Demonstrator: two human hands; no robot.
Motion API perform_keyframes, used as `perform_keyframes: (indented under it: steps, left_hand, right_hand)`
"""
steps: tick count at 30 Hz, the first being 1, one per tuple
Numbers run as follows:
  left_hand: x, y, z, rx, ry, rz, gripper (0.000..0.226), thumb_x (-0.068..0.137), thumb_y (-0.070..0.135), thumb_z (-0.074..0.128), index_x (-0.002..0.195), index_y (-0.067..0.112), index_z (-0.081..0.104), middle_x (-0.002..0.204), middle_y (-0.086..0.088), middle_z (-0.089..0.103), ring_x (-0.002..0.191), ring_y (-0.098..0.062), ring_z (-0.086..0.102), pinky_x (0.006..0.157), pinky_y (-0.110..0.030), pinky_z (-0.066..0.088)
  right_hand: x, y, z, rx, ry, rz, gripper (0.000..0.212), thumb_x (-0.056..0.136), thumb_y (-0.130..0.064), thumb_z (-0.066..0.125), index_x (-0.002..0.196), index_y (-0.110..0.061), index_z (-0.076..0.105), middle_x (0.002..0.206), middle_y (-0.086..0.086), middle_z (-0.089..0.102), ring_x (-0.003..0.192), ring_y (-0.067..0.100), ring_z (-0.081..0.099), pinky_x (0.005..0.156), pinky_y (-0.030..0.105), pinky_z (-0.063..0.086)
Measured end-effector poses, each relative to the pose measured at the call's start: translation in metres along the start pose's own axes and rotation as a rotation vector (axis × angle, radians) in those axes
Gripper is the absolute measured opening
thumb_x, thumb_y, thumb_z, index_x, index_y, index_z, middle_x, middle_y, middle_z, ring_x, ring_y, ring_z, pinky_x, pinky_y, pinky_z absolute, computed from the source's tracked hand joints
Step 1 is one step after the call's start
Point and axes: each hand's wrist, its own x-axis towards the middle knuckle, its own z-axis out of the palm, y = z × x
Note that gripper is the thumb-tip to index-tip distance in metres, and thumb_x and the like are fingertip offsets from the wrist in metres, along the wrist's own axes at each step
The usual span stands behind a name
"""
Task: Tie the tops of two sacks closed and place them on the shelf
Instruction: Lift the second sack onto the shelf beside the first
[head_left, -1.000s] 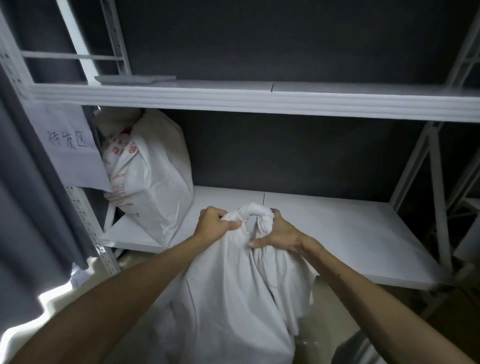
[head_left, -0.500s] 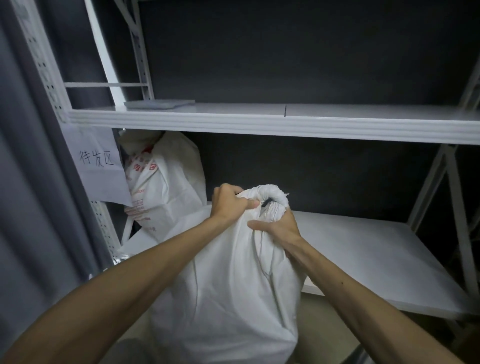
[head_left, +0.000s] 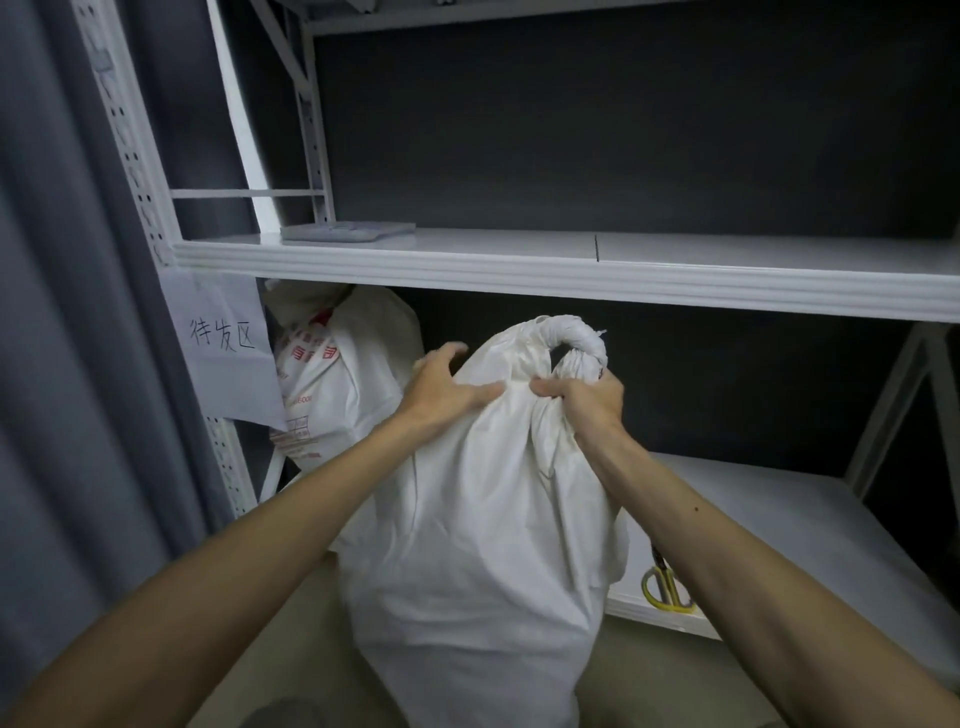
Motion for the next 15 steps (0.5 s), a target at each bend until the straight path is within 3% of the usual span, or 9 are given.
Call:
perform_keyframes:
  steps: [2, 5, 8, 11, 15]
  left_hand:
    - [-0.007, -0.028, -0.007, 0.016, -0.046, -0.113, 0.108, 0.048, 0.077, 0.074, 0.138, 0.024, 0.047, 0.139, -0.001, 0.052, 0.125, -0.021, 0.050, 0.107, -0.044, 0.044]
    - [-0.012, -0.067, -0.017, -0.003, -0.108, -0.235, 0.119, 0.050, 0.073, 0.078, 0.148, 0.021, 0.034, 0.150, -0.003, 0.040, 0.132, -0.026, 0.045, 0.111, -0.046, 0.039]
    - [-0.014, -0.092, -0.016, -0.106, -0.159, -0.353, 0.114, 0.066, 0.062, 0.080, 0.153, 0.018, 0.021, 0.157, -0.006, 0.031, 0.139, -0.029, 0.037, 0.113, -0.045, 0.035]
    - [-0.021, -0.092, -0.006, -0.252, -0.219, -0.477, 0.103, 0.074, 0.068, 0.070, 0.151, 0.017, 0.023, 0.154, -0.005, 0.033, 0.137, -0.028, 0.038, 0.104, -0.043, 0.037]
    - [-0.027, -0.094, 0.011, -0.334, -0.379, -0.355, 0.133, 0.046, 0.082, 0.076, 0.154, 0.035, 0.014, 0.161, 0.005, 0.020, 0.143, -0.025, 0.030, 0.114, -0.048, 0.033]
  right_hand:
    - [0.004, -0.009, 0.003, 0.020, 0.006, -0.009, 0.045, 0.059, 0.009, 0.081, 0.096, -0.010, 0.064, 0.093, 0.005, 0.072, 0.083, 0.019, 0.071, 0.069, 0.029, 0.058]
    - [0.012, -0.021, 0.010, 0.053, 0.043, -0.038, 0.047, 0.058, 0.010, 0.081, 0.098, -0.006, 0.064, 0.090, 0.006, 0.070, 0.081, 0.019, 0.070, 0.070, 0.028, 0.058]
    - [0.022, -0.028, 0.015, 0.106, 0.123, -0.047, 0.045, 0.056, 0.011, 0.080, 0.093, -0.008, 0.062, 0.087, 0.004, 0.068, 0.080, 0.021, 0.068, 0.071, 0.030, 0.058]
    - [0.033, -0.026, 0.023, 0.144, 0.203, -0.032, 0.051, 0.052, 0.009, 0.081, 0.097, -0.009, 0.063, 0.089, 0.003, 0.069, 0.083, 0.022, 0.069, 0.078, 0.035, 0.059]
    - [0.050, -0.012, 0.034, 0.186, 0.292, -0.011, 0.051, 0.051, 0.007, 0.081, 0.096, -0.011, 0.065, 0.090, 0.003, 0.070, 0.085, 0.024, 0.070, 0.078, 0.037, 0.059]
